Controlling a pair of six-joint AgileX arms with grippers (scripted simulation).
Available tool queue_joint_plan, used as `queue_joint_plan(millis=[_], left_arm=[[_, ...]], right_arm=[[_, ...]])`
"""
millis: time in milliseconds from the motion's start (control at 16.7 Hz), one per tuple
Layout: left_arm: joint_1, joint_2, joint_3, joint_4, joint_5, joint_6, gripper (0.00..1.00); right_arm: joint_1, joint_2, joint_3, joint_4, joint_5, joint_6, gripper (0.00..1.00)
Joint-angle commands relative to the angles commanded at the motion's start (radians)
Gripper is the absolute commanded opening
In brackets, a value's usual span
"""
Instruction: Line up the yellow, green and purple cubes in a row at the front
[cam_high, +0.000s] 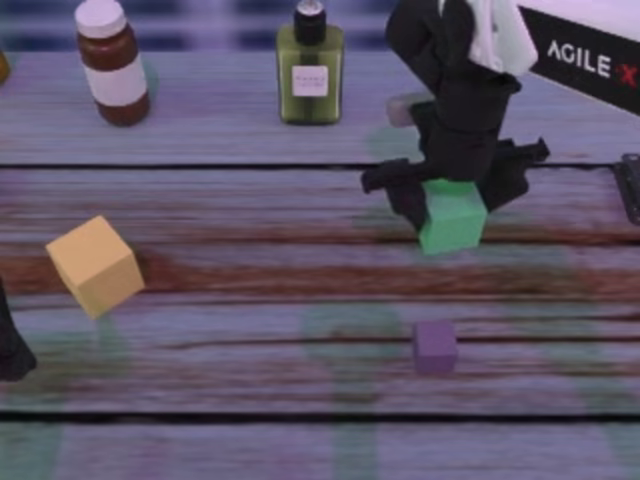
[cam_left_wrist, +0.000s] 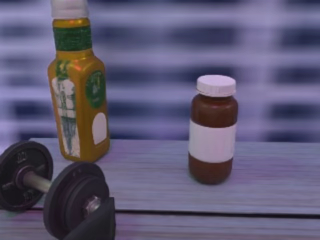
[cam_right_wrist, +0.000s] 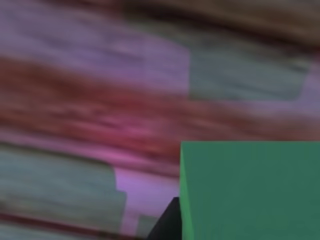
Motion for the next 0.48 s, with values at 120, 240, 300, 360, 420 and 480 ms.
queue_joint_plan(millis=[120,240,300,360,420,480], left_arm=[[0.0,0.0,0.0,0.0,0.0,0.0,1.0],[0.0,0.0,0.0,0.0,0.0,0.0,1.0],[0.0,0.0,0.0,0.0,0.0,0.0,1.0],[0.0,0.0,0.0,0.0,0.0,0.0,1.0],[0.0,0.0,0.0,0.0,0.0,0.0,1.0],[0.0,0.0,0.0,0.0,0.0,0.0,1.0]], right_arm=[[0.079,-0.047,-0.072,0.015,0.001,0.156,0.0],[0.157,-0.094,-0.142,0.032,0.002,0.302,0.0],[0.192,-0.117,-0.174,0.04,0.002,0.362,0.0],[0.224,-0.138,-0.202,0.049,0.003,0.412,0.0],[0.25,-0.158,-0.225,0.057,0.004,0.451,0.0],[0.271,-0.174,-0.244,0.065,0.005,0.479,0.0]])
